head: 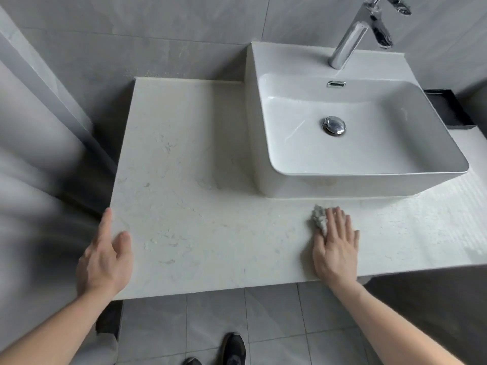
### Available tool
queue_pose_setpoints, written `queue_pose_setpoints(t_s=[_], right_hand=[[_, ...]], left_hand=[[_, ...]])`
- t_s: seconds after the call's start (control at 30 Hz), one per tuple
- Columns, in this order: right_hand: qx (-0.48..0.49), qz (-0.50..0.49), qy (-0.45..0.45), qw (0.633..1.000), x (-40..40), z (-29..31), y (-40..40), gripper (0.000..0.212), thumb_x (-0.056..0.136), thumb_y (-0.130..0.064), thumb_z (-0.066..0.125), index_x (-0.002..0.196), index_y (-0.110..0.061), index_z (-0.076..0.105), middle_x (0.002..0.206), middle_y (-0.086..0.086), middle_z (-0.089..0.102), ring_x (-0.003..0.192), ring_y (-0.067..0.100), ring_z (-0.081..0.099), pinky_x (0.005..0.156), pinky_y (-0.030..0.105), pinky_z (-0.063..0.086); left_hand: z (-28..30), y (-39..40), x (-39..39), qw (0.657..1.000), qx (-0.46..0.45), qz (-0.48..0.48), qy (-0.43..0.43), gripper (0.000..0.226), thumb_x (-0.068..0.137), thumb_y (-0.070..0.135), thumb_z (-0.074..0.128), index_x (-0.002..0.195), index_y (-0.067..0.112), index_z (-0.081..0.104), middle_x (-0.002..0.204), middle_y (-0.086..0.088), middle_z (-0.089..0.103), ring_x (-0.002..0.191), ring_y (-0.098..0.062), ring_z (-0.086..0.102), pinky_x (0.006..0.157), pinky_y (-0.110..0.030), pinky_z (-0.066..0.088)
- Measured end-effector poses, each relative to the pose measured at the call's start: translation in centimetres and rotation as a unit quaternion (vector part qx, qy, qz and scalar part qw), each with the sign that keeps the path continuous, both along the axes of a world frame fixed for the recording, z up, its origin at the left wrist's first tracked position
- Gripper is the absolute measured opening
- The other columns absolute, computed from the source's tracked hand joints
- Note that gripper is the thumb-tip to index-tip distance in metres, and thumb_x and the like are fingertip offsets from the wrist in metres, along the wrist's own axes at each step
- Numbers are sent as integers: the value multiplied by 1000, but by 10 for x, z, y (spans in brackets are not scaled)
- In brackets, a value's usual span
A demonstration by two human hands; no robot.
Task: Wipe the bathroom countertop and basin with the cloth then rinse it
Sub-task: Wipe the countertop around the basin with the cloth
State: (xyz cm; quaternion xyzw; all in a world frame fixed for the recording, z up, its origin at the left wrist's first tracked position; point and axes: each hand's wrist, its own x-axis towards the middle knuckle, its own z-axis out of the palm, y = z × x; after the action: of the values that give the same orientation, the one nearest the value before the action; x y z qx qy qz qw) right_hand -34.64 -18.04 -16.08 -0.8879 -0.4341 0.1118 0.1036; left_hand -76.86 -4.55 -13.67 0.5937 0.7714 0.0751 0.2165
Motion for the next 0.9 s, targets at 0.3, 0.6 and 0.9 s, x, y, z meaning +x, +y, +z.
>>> queue_pose_setpoints(t_s=[0.3,0.6,0.9], right_hand=[[69,328,124,934,-142,0,15,61,102,-22,45,161,-23,28,171,-10,13,158,8,1,128,42,7],[117,-27,103,987,46,13,2,47,107,-17,42,154,-16,43,164,-2,34,155,16,21,127,55,14],[-11,-70,5,998,0,-2,34,75,95,-44,22,164,-16,13,172,0,4,159,20,0,127,51,-2]], left_hand=[[12,-4,5,1000,-5,26,4,66,91,55,25,155,50,9,143,-25,53,119,-55,51,99,-57,42],[7,-1,3,1000,-5,22,-4,68,89,57,25,155,48,8,143,-24,53,120,-54,51,100,-57,42],[2,3,-1,1000,-2,13,-9,67,91,56,27,156,47,9,145,-20,53,119,-52,54,97,-55,44]])
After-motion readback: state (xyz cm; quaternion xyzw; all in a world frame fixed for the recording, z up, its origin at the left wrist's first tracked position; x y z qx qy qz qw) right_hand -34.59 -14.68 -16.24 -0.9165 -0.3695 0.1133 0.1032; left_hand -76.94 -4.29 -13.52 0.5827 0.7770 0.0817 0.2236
